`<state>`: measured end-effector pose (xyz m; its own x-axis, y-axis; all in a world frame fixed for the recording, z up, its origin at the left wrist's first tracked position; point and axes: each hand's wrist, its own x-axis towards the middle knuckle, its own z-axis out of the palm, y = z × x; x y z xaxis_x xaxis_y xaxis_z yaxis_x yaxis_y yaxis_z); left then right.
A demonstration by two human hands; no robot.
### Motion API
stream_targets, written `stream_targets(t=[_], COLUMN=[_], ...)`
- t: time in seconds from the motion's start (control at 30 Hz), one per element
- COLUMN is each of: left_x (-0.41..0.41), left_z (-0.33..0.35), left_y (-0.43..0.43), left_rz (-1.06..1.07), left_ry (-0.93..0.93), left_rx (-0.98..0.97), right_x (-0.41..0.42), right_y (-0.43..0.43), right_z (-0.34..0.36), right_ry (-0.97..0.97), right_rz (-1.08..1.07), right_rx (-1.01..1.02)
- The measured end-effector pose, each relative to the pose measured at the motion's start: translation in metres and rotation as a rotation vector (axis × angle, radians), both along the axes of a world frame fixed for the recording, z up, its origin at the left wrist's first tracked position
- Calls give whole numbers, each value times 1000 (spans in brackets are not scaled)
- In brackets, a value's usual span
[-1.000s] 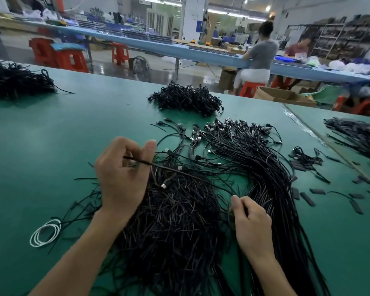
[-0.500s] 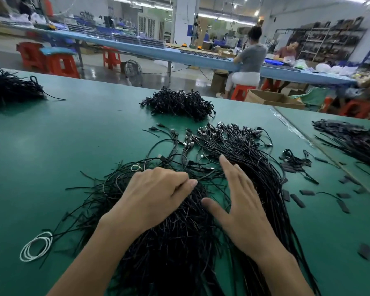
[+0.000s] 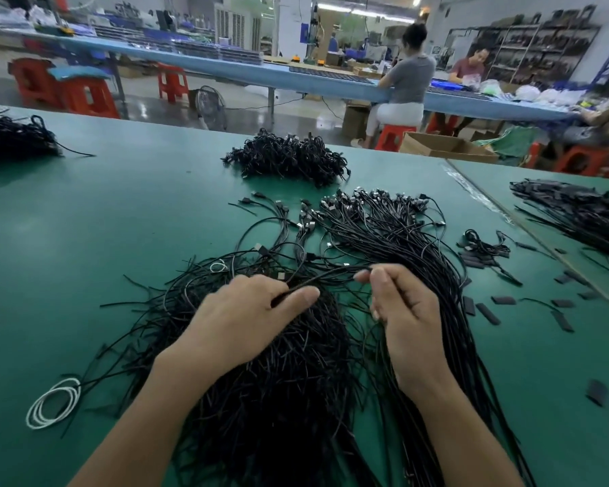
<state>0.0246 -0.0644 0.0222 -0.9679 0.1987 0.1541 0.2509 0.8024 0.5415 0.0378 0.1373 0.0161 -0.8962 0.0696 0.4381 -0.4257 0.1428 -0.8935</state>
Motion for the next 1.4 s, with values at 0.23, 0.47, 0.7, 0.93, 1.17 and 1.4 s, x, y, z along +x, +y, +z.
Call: stream_targets(t=[0.23,0.47,0.7,0.93,1.17,1.4], left_x=[17,23,16,-2,5,11], left_z=[24,26,26,-1,-3,12], left_y=[-9,2,6,8,17,1], left_rz=[-664,-644,-346,-109,-195,-394], left_ry=[-472,-512,-282,-49,-302,-661], left_rx=[583,842,1350,1108,630,784], right_x=[-21,-25,-3,18,-4,-23], right_y=[-8,-19,-27,-18,-10,-8], right_z=[22,10,-3,4,17,15], right_ry=[-132,-269,-236,-203,-88,-78], right_rz=[-96,29,323,389,223,299], right_rx=[-238,80,523,576,444,143])
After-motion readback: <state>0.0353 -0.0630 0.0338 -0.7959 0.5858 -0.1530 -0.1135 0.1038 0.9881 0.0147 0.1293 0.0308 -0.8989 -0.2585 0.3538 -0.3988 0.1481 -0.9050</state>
